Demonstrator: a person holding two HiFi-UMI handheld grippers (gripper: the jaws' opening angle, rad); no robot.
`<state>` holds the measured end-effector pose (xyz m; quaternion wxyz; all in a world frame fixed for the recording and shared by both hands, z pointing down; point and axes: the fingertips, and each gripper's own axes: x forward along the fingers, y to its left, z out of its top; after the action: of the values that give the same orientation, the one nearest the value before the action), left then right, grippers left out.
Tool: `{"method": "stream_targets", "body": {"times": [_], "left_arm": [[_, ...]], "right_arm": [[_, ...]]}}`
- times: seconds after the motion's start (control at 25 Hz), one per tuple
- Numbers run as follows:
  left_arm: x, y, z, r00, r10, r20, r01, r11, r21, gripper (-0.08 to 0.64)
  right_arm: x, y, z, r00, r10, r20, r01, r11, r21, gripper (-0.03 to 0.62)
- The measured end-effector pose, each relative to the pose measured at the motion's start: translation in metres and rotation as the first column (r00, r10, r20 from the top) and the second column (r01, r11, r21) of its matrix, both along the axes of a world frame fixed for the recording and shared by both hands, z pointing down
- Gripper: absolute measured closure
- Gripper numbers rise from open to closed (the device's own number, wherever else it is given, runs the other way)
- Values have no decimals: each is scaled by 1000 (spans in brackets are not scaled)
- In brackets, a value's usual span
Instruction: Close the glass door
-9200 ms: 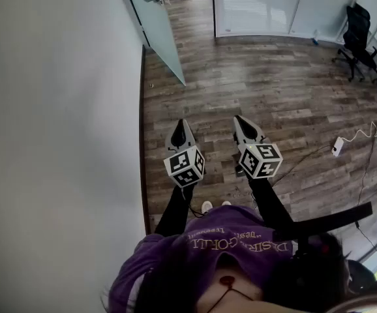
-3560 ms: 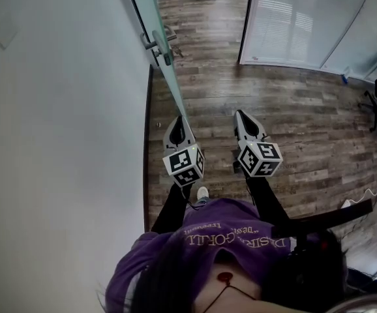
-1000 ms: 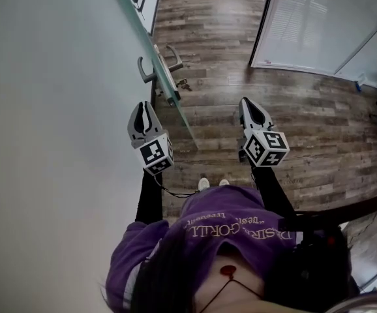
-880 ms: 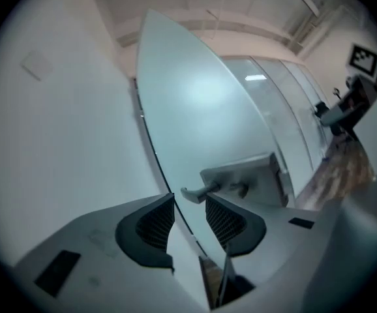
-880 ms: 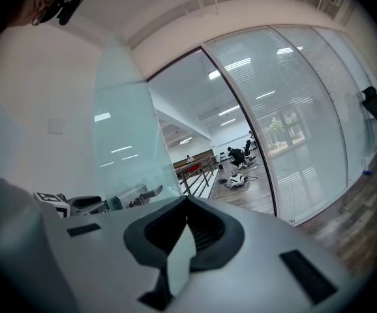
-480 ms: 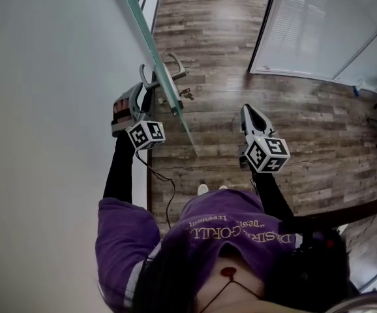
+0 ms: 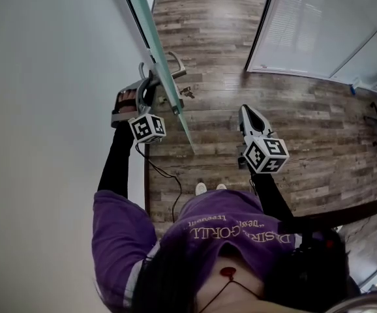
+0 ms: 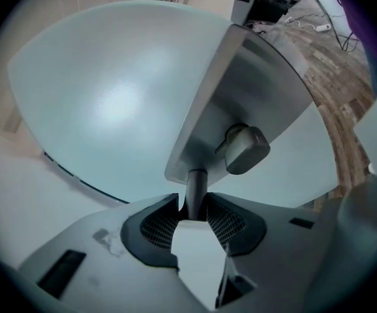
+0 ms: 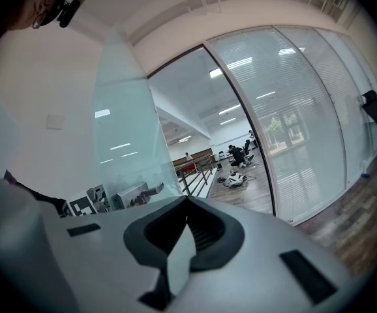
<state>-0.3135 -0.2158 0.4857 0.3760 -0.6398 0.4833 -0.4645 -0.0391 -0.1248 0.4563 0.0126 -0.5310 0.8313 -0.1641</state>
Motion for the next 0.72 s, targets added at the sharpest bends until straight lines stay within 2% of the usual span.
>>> {"method": "stream_targets", "body": {"times": [0.2, 0.72], "left_arm": [[3, 3, 1, 1000, 8, -17, -9, 1000, -12, 426], [25, -6, -2, 998, -30, -60, 27, 998, -53, 426]], "right_arm": [[-6, 7, 0, 1000, -6, -10, 6, 1000, 0, 594], [-19, 21, -5, 1000, -8, -21, 8, 1000, 7, 594]]}}
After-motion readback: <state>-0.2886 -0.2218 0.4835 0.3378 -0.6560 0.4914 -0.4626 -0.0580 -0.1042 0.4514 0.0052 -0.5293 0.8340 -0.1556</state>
